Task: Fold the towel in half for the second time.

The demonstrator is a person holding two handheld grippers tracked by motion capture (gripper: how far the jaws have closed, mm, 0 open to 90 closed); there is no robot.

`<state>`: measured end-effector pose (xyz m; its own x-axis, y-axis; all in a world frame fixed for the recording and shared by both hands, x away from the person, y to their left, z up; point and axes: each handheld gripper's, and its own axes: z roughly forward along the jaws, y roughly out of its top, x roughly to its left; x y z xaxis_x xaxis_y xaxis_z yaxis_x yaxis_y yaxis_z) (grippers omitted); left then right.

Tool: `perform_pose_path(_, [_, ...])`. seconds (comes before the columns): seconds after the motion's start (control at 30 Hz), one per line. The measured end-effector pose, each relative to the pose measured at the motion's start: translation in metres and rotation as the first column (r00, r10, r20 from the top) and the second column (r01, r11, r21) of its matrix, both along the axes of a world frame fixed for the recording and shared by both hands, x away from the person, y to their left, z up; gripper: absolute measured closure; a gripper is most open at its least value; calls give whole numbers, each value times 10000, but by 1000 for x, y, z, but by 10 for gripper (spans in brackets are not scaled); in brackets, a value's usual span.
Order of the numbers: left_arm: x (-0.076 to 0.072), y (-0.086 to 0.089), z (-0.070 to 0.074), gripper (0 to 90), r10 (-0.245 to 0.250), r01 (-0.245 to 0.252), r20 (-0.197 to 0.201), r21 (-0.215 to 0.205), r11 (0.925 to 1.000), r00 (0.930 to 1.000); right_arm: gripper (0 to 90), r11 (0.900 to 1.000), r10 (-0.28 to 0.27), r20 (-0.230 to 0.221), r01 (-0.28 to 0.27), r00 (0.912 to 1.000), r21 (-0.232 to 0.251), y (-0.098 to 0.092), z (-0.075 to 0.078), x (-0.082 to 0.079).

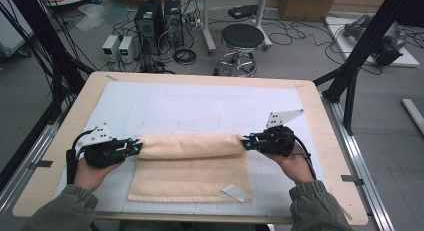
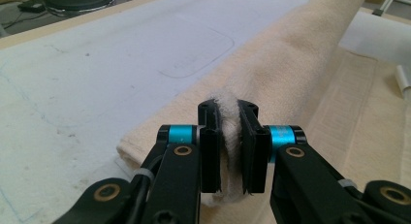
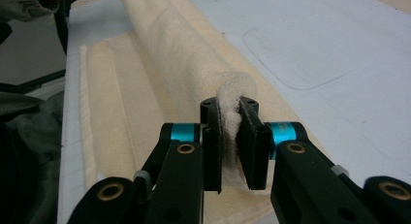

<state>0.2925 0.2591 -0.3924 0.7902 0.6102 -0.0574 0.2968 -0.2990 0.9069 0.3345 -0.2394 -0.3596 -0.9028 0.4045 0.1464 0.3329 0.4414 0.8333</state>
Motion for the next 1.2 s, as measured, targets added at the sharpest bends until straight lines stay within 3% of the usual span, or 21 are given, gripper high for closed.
perform_pose_path(0.03, [-1, 1, 0, 805, -46, 46, 13, -25, 10000, 10000, 813, 9998, 8, 1, -8, 10000, 180, -1, -1, -2])
perform_pose_path(0.27, [-9, -2, -3, 801, -285, 285, 104, 35, 9996, 9995, 805, 9997, -144, -249, 149, 9996, 200, -8, -22, -13])
perform_pose_path(0.37, [-13, -2, -5, 801, -379, 378, 65, 59, 9993, 9993, 802, 9996, -164, -143, 168, 9998, 244, -10, -26, -18])
perform_pose_path(0.7, [-28, 0, -23, 793, -690, 711, -479, 422, 9966, 9965, 787, 9999, 106, -415, -110, 9991, -115, -7, -45, -32])
perform_pose_path(1.03, [-41, 7, -30, 750, -1194, 1233, -1027, 322, 9919, 9875, 739, 9995, 228, -559, -240, 9982, -209, -11, -59, -49])
perform_pose_path(1.2, [-48, 12, -23, 649, -1556, 1557, -1037, -64, 9878, 9824, 652, 9994, 332, -408, -336, 9986, -82, -17, -57, -58])
